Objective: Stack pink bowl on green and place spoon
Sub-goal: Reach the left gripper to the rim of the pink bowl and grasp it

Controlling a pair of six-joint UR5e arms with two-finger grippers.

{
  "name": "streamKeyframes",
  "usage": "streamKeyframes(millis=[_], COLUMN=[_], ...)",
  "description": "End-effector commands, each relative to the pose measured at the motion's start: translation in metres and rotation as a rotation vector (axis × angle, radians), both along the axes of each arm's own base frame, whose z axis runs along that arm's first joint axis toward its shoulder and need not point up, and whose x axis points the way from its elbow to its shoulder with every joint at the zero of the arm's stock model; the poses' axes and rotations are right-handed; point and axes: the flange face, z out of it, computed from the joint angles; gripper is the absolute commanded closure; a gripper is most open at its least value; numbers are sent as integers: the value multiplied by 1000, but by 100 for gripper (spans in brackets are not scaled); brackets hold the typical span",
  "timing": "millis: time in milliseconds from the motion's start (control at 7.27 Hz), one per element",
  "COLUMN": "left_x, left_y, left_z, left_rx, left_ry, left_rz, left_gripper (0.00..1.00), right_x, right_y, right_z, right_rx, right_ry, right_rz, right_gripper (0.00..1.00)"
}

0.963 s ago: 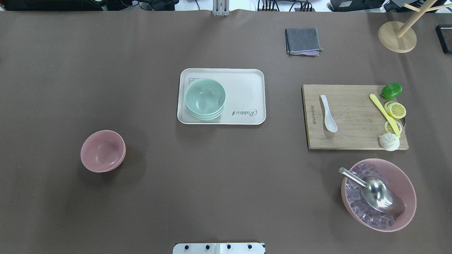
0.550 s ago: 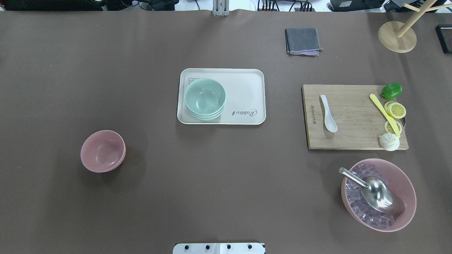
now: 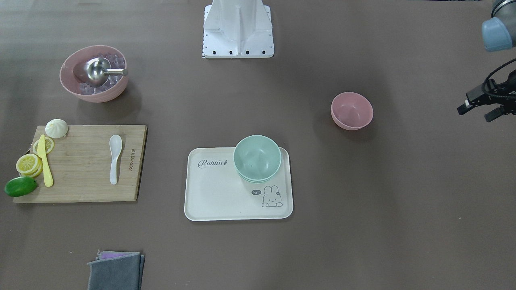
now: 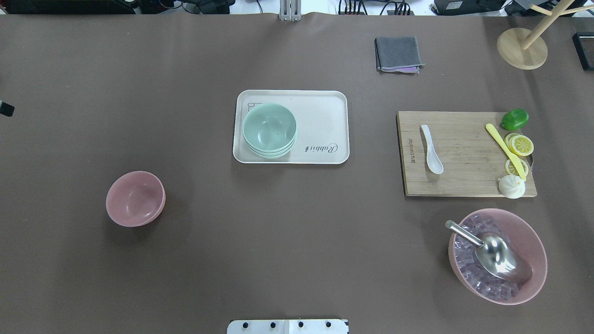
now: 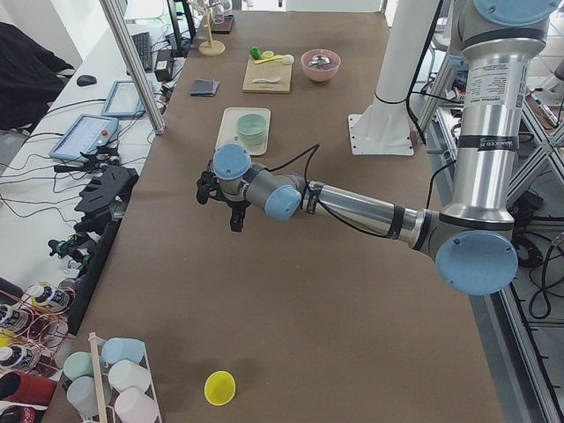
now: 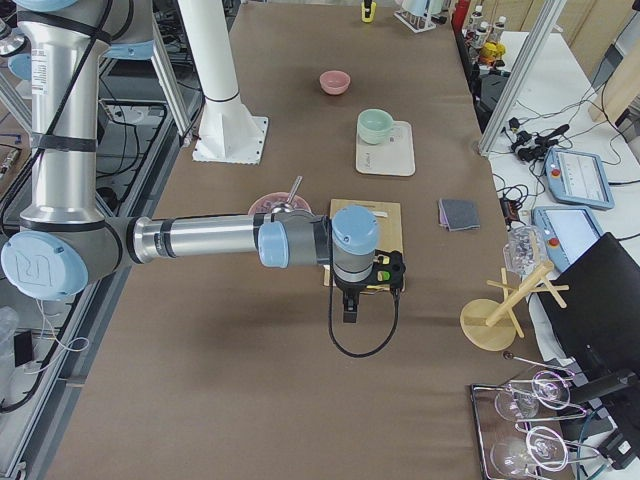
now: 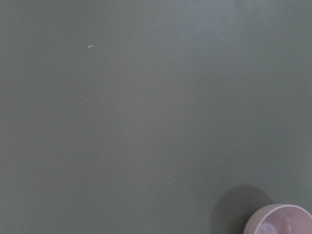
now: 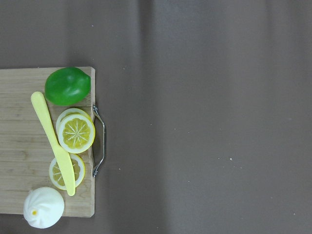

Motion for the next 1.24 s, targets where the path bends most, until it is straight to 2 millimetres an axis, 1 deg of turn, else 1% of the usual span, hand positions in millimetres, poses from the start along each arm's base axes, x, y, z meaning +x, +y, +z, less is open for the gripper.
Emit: streamKeyframes(millis=[0,138,275,412,550,688,825,962,1100], left_x=[46,70,105,128,157,179,195,196,208], left_y=[-14,-7,7,25,52,70,90,105,111], left_z=[-36,-48,-58,-53,-35,-33,-14,2,12], left_rx=[-13,-50,-67,-86,-97,-109,-120,-109,-111], left_ry=[57,5,-21,-1,-2,39,14,13,-4], left_rz=[57,4,-22,-48,-81,-103,-83,-78,-64], left_gripper=[2,2,2,2,3,3,3,3,3], right_x=[-11,-15,-16,-19,-21,-21,-22,-28,-30], right_y=[-5,-9,-12,-19,-19,-18,-19,-22,-25], right_z=[-5,-8,-12,-17,-14,-13,-13,-16,-22], right_rx=[7,16,31,43,40,39,42,51,52], right_ry=[-6,-3,-3,2,-3,-6,-3,2,-3], right_rz=[-20,-32,-39,-46,-51,-54,-58,-69,-67], right_gripper=[0,0,0,0,0,0,0,0,0])
